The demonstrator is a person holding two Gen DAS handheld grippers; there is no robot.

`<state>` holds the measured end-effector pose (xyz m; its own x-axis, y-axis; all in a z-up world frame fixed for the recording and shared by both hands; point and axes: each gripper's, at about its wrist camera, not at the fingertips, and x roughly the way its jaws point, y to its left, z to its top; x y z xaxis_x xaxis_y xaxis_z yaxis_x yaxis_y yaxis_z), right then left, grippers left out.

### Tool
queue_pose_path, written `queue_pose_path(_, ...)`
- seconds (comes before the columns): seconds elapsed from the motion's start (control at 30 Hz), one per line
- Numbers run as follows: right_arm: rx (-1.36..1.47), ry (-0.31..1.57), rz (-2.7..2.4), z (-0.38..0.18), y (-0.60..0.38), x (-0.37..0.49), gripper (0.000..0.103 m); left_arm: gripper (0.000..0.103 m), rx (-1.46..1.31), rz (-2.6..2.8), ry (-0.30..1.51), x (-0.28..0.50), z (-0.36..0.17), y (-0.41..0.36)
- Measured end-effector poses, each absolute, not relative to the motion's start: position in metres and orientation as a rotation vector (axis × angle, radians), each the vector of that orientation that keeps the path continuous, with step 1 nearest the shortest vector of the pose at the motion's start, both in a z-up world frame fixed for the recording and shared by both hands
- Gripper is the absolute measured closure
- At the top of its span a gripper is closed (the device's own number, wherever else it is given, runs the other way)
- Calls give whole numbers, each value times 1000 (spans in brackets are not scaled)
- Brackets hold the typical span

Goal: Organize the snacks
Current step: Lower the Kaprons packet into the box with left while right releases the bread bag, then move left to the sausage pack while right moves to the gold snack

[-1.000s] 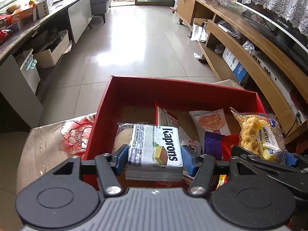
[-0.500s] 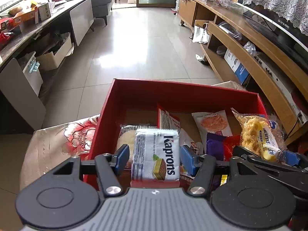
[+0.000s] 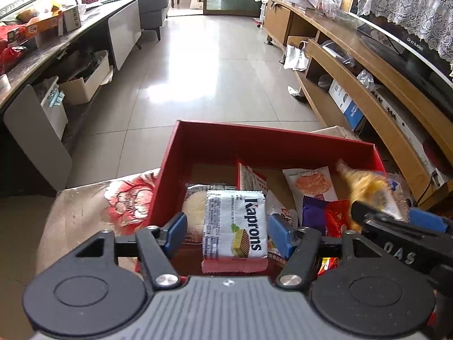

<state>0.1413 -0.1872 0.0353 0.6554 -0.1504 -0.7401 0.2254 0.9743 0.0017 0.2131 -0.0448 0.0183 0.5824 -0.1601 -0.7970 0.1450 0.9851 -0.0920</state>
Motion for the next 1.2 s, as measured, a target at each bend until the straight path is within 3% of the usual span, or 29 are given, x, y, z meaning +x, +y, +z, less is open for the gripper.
queue_pose_path(0.43, 71, 800, -241, 55, -190, 121, 14, 40, -23, -229, 949, 184, 24, -40)
queue_pose_path(1.2, -2, 919, -251, 48, -187, 34, 14, 39, 4, -342, 1224, 94, -43, -63)
